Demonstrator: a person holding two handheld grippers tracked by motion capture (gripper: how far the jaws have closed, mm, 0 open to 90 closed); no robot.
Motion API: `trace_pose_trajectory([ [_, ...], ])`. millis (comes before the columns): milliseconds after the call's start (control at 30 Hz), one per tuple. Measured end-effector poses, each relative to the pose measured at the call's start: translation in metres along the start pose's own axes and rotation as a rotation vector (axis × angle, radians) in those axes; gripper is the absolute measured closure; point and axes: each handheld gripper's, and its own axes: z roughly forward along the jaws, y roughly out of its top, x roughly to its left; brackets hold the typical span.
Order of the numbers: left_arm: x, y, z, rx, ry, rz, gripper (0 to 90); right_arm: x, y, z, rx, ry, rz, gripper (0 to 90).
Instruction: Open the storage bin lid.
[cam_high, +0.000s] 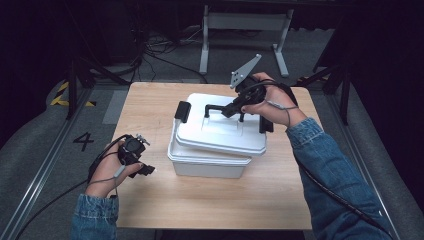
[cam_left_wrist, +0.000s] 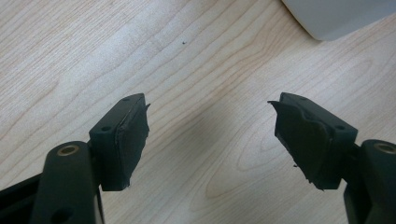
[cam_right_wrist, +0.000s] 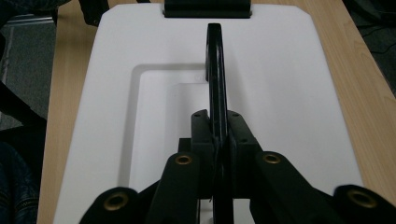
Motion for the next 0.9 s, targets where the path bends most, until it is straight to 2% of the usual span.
trace_pose_trajectory([
  [233, 0.000, 0.002, 0.002, 0.004, -0.005, 0.002, 26.7, -0.004, -0.021, -0.025, -0.020, -0.037, 0.040, 84.5],
  [533, 0.001, 0.005, 0.004, 0.018, -0.003, 0.003, 25.8, -0.010, -0.048, -0.048, -0.028, -0.082, 0.093, 84.4],
  [700, 0.001, 0.004, 0.004, 0.011, -0.003, -0.016, 25.7, -0.015, -0.066, -0.059, -0.019, -0.110, 0.129, 84.4],
  [900, 0.001, 0.004, 0.005, 0.026, 0.002, -0.008, 25.6, -0.018, -0.085, -0.073, -0.029, -0.140, 0.175, 84.4],
])
